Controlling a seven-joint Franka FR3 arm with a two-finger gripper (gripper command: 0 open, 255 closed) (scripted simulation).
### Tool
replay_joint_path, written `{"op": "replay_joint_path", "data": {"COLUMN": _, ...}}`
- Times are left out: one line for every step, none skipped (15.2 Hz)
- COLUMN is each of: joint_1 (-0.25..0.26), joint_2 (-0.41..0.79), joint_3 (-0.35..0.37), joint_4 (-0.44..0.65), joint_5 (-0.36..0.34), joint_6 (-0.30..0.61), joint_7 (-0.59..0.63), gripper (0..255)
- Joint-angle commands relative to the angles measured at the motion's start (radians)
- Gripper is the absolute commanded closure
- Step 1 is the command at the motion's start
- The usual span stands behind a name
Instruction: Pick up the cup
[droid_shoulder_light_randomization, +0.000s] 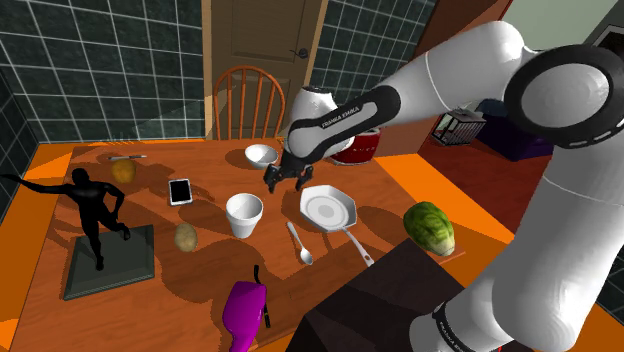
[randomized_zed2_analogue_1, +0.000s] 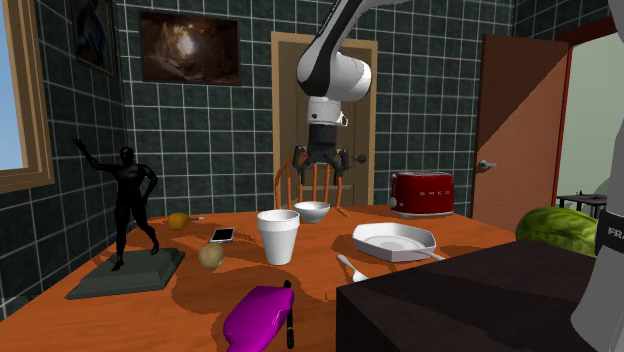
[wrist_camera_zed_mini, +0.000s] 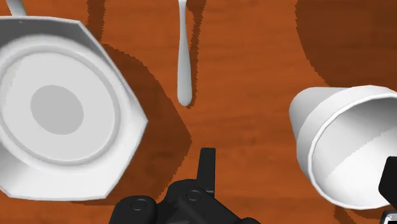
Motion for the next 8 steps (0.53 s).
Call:
{"op": "replay_joint_path", "data": {"joint_1": 0.013, "joint_2": 0.084, "joint_3": 0.003, "joint_4": 0.063, "joint_5": -0.002, "joint_6": 0.021, "joint_7": 0.017, "gripper": 0}}
{"op": "replay_joint_path", "data": {"joint_1": 0.018, "joint_2": 0.123, "joint_3": 0.004, "joint_4": 0.094, "joint_5": -0.003, "joint_6": 0.028, "joint_7": 0.023, "gripper": 0}}
{"op": "replay_joint_path", "data": {"joint_1": 0.023, "joint_2": 0.161, "joint_3": 0.005, "joint_4": 0.126, "joint_5": -0.003, "joint_6": 0.033, "joint_7": 0.029, "gripper": 0}}
{"op": "replay_joint_path", "data": {"joint_1": 0.028, "joint_2": 0.2, "joint_3": 0.005, "joint_4": 0.159, "joint_5": -0.003, "joint_6": 0.038, "joint_7": 0.034, "gripper": 0}}
{"op": "replay_joint_path", "data": {"joint_1": 0.033, "joint_2": 0.239, "joint_3": 0.006, "joint_4": 0.194, "joint_5": -0.004, "joint_6": 0.041, "joint_7": 0.039, "gripper": 0}}
{"op": "replay_joint_path", "data": {"joint_1": 0.038, "joint_2": 0.277, "joint_3": 0.006, "joint_4": 0.231, "joint_5": -0.004, "joint_6": 0.043, "joint_7": 0.044, "gripper": 0}}
{"op": "replay_joint_path", "data": {"joint_1": 0.043, "joint_2": 0.313, "joint_3": 0.006, "joint_4": 0.266, "joint_5": -0.004, "joint_6": 0.044, "joint_7": 0.048, "gripper": 0}}
{"op": "replay_joint_path", "data": {"joint_1": 0.043, "joint_2": 0.324, "joint_3": 0.006, "joint_4": 0.268, "joint_5": -0.004, "joint_6": 0.052, "joint_7": 0.048, "gripper": 0}}
